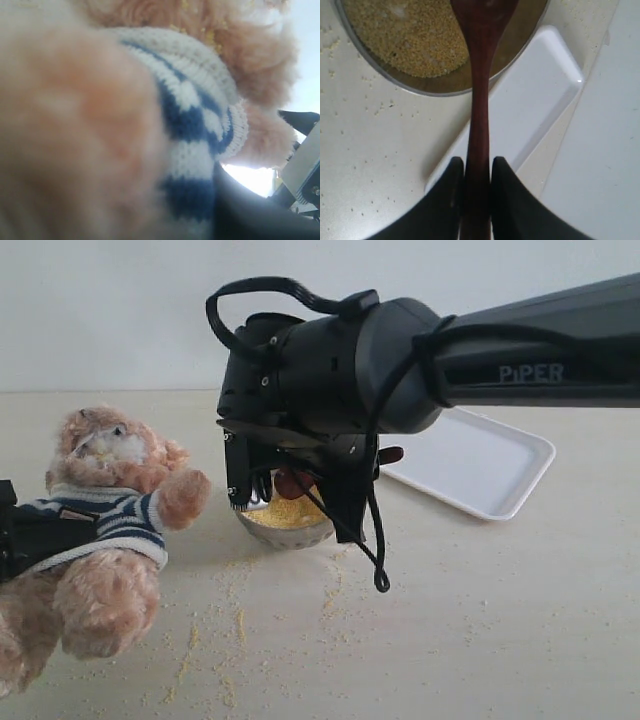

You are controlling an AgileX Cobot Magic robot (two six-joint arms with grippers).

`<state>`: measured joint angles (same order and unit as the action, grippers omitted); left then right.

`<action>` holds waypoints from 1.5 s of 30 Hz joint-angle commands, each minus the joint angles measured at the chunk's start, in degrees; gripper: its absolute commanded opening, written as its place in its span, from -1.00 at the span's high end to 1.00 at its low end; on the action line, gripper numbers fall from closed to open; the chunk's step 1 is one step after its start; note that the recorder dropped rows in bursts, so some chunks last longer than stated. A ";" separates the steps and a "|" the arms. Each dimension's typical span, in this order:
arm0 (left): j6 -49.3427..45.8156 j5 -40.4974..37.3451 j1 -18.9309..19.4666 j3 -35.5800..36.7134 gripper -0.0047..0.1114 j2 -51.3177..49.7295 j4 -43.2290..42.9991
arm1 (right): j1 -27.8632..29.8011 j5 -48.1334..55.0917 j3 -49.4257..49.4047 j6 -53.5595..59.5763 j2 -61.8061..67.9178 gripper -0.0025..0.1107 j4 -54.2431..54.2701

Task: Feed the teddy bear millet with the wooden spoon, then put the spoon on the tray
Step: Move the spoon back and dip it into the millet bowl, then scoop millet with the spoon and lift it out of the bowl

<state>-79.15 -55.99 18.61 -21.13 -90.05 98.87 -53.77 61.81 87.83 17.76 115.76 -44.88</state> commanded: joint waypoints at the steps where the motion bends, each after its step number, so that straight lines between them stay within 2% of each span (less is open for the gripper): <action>1: 0.30 -2.01 0.08 -0.21 0.83 0.07 1.08 | -0.07 0.05 0.27 -0.30 0.02 0.96 -0.31; 12: 0.19 -1.98 0.08 -0.21 0.83 0.07 1.08 | -0.07 0.09 0.27 5.16 0.02 0.96 6.94; 18: 0.06 -1.98 0.08 -0.21 0.83 0.07 1.08 | -0.07 0.40 0.27 0.21 0.02 0.96 5.61; 31: -0.38 -1.98 0.08 -0.21 0.83 0.07 1.08 | 0.04 -0.20 0.27 -2.76 0.02 0.96 6.40; 45: -1.41 -2.63 0.08 -0.21 0.83 0.07 1.08 | 1.88 0.06 0.27 -3.27 -0.89 0.96 11.99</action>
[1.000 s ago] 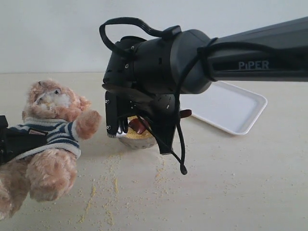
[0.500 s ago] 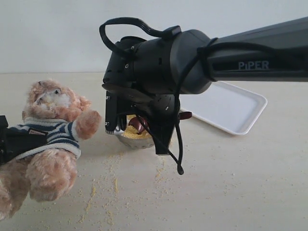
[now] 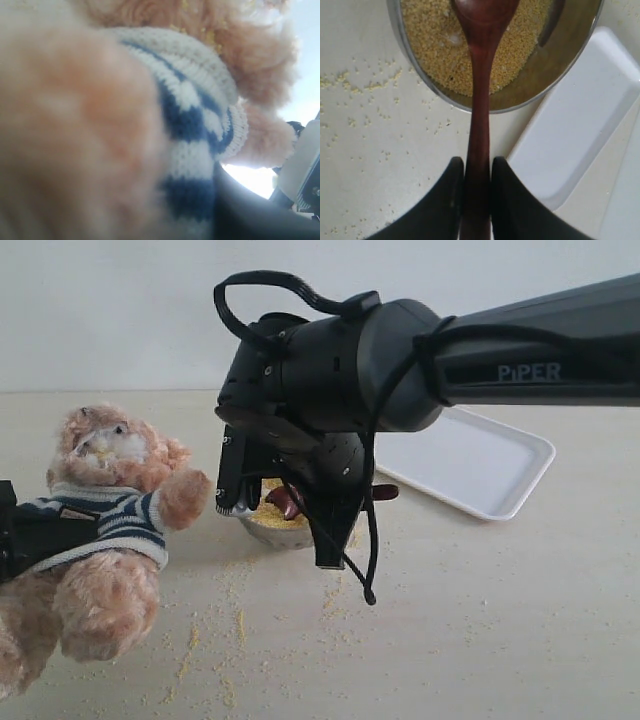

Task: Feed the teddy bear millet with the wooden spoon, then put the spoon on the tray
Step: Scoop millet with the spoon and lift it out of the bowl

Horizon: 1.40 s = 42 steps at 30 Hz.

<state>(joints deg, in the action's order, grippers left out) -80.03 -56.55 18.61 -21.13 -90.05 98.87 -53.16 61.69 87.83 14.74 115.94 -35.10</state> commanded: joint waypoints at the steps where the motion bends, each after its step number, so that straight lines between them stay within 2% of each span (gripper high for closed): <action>1: -0.53 -2.07 0.08 -0.21 0.83 0.07 1.08 | 1.43 -0.27 0.27 -0.25 -1.38 0.96 3.25; 9: -0.53 -2.07 0.08 -0.21 0.83 0.07 1.08 | 4.40 -1.15 0.27 -0.98 -4.55 0.96 8.02; 17: -0.53 -2.43 0.08 -0.21 0.83 0.07 1.08 | 4.66 0.58 0.27 0.47 -5.46 0.96 10.73; 23: -0.53 -7.48 0.08 -0.21 0.83 0.07 -3.62 | 5.10 0.61 0.27 0.78 -7.23 0.96 16.76; 28: -0.53 -6.03 0.08 -0.21 0.83 0.07 -3.67 | 11.57 3.23 0.27 0.67 -7.49 0.96 26.56; 33: -0.53 -6.02 0.08 -0.21 0.83 0.07 -3.79 | 16.12 1.15 0.27 0.77 -7.88 0.96 36.18; 42: -0.53 -5.92 0.08 -0.21 0.83 0.07 -3.43 | 16.67 0.65 0.27 1.74 -8.99 0.96 39.69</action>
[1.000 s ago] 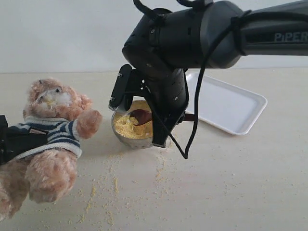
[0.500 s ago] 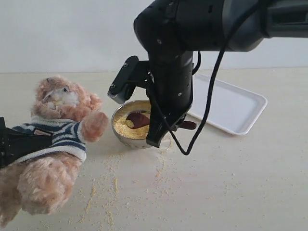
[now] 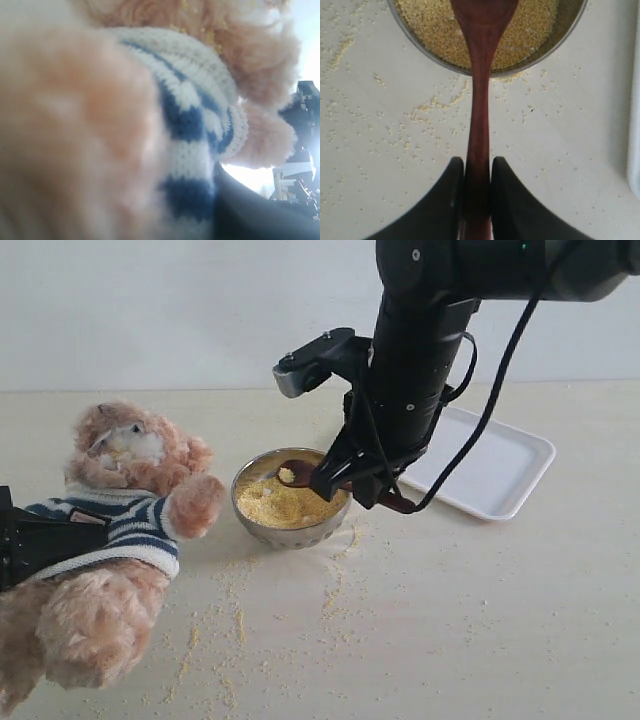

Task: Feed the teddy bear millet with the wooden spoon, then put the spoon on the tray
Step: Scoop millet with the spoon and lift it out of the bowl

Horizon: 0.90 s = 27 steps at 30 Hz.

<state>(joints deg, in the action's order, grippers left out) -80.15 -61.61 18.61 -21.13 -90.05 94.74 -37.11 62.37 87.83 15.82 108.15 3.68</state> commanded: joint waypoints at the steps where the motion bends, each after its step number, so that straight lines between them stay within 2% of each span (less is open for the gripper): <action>1: -0.41 -0.86 0.08 -0.21 0.83 0.07 0.69 | 0.62 -0.03 0.27 0.98 -1.35 0.96 1.22; 5: -0.31 -0.88 0.08 -0.21 0.83 0.07 0.09 | 2.66 -2.83 0.15 -2.13 -0.95 0.96 3.68; 9: 1.10 -1.13 0.08 -0.21 0.83 0.07 -0.01 | 5.35 -3.29 0.15 7.22 -1.06 0.96 16.30; 11: 1.10 -1.13 0.08 -0.21 0.83 0.07 0.51 | 6.40 -3.73 0.15 7.62 -1.06 0.96 19.62; 21: 1.10 -1.13 0.08 -0.21 0.83 0.07 0.68 | 6.83 -1.57 0.15 7.87 -1.50 0.96 19.08; 27: 1.34 -1.78 0.08 -0.21 0.83 0.07 0.53 | 6.83 2.72 0.15 9.18 -7.15 0.96 18.11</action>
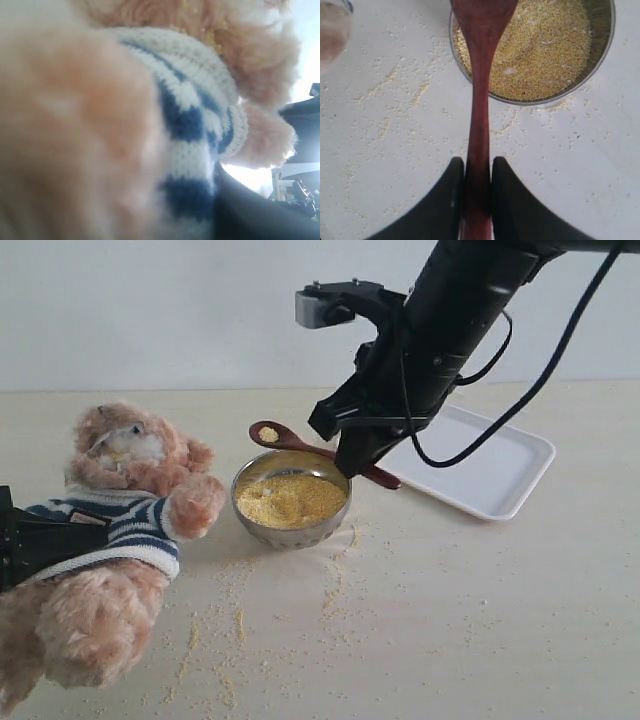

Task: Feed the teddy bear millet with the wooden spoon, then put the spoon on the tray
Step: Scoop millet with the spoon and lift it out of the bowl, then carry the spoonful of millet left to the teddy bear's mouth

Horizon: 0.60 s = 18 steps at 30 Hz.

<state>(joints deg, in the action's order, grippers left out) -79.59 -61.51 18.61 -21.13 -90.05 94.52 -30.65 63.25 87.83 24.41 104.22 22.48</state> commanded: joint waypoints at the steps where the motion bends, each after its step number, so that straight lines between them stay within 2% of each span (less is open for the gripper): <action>1: 1.70 -2.78 0.08 -0.21 0.83 0.07 0.76 | 0.27 3.16 0.15 0.58 -4.33 0.96 -0.70; 4: 3.80 -3.29 0.08 -0.10 0.83 0.07 0.31 | -0.81 6.71 0.15 0.58 -5.47 0.96 -0.86; 7: 5.25 -1.96 -0.03 1.91 0.83 0.07 0.57 | -4.60 5.64 0.15 2.44 -5.47 0.96 -2.49; 11: 5.66 0.08 -0.03 5.01 0.83 0.07 2.63 | -12.57 -6.08 0.25 3.34 -5.47 0.96 -6.96; 18: 5.66 -0.03 -0.03 4.99 0.83 0.07 3.39 | -19.59 -18.14 0.25 3.34 -5.23 0.96 -13.89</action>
<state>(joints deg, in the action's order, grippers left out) -74.24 -60.24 18.61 -16.46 -90.05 96.37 -48.35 49.50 87.83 27.25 99.33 11.24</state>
